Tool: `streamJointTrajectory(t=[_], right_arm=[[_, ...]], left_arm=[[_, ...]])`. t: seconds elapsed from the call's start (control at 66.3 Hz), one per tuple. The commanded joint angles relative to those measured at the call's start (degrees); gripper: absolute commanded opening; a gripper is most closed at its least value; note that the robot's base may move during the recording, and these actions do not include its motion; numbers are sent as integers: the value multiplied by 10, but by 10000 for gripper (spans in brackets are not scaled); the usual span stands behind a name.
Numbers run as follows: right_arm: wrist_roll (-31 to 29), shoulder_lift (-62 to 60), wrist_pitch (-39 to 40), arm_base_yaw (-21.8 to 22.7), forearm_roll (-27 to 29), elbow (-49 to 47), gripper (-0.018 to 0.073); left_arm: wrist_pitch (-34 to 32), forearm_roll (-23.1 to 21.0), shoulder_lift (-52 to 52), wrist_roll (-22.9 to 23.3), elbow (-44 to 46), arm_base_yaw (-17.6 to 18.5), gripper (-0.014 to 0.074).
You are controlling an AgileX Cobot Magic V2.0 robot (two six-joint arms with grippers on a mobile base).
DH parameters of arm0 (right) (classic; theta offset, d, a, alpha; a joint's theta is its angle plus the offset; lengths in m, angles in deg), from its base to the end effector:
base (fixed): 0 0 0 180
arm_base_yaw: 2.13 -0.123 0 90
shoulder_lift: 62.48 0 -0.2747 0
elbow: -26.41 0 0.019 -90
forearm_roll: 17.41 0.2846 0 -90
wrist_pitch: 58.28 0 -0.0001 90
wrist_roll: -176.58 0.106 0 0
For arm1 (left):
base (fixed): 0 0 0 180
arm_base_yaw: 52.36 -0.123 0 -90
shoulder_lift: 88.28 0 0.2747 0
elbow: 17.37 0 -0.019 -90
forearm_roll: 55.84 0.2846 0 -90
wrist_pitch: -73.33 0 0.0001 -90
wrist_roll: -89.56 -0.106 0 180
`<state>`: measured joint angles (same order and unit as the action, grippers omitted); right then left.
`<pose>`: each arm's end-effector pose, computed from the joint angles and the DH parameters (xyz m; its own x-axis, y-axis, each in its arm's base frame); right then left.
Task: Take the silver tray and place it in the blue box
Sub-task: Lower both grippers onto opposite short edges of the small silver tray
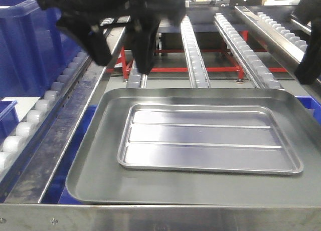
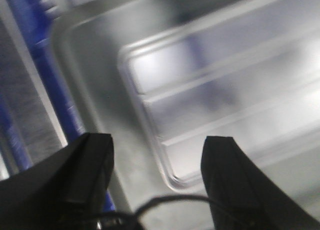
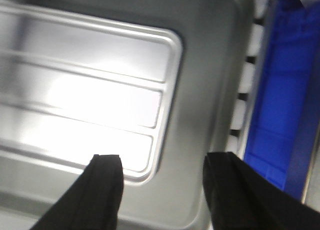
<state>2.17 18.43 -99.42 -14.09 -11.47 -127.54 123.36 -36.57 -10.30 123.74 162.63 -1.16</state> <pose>0.2826 0.0672 0.2397 -0.8587 -0.0036 -0.5124 -0.0934 0.9843 0.1496 0.2653 -0.2872 0.2618 -0.7548 0.3724 -0.5400 0.4287 0.9031 0.0235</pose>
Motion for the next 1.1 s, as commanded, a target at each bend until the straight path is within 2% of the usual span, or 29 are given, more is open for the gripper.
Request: streamJointTrajectory(t=[0.0, 0.226, 0.362, 1.085], right_arm=[[2, 14, 24, 10, 0, -33, 469], [2, 78, 41, 10, 1, -58, 469], [2, 113, 57, 10, 8, -58, 469], [2, 206, 108, 4, 19, -58, 469]], left_arm=[[1, 19, -7, 56, 36, -8, 305], [-20, -85, -54, 48, 41, -69, 305], [-36, -85, -65, 46, 42, -81, 305], [-67, -117, -139, 46, 43, -81, 305]])
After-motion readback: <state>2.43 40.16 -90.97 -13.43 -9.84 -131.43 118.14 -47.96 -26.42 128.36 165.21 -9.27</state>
